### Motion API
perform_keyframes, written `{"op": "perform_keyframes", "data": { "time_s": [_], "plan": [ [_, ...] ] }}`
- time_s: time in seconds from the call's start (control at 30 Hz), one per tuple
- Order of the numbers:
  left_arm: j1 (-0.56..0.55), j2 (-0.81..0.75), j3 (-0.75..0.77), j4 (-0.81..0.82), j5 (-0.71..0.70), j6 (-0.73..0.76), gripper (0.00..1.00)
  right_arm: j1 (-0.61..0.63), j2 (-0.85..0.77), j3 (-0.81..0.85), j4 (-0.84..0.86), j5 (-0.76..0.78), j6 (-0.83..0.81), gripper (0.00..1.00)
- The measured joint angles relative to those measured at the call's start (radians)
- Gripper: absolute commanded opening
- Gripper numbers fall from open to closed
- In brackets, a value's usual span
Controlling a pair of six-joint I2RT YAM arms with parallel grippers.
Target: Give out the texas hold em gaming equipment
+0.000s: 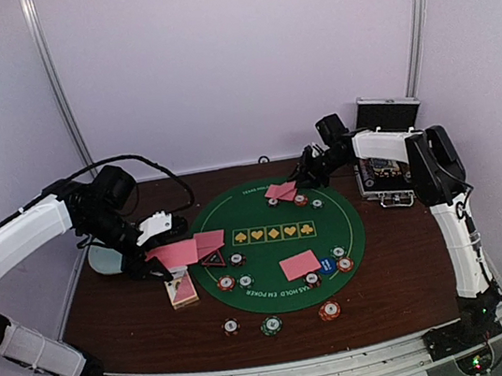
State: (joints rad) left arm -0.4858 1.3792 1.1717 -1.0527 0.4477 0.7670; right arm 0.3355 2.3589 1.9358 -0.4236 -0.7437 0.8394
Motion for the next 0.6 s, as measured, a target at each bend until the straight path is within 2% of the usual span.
{"op": "perform_keyframes", "data": {
  "time_s": [0.37, 0.5, 0.6],
  "plan": [
    [0.000, -0.004, -0.007, 0.000, 0.000, 0.000, 0.00, -0.001, -0.006, 0.023, -0.153, 0.074, -0.092, 0.61],
    [0.000, -0.010, -0.010, 0.000, 0.000, -0.001, 0.00, 0.000, -0.101, -0.094, -0.185, 0.125, -0.125, 0.68],
    [0.000, -0.012, -0.012, -0.002, 0.001, -0.002, 0.00, 0.014, -0.237, -0.224, -0.166, 0.136, -0.123, 0.72]
  ]
}}
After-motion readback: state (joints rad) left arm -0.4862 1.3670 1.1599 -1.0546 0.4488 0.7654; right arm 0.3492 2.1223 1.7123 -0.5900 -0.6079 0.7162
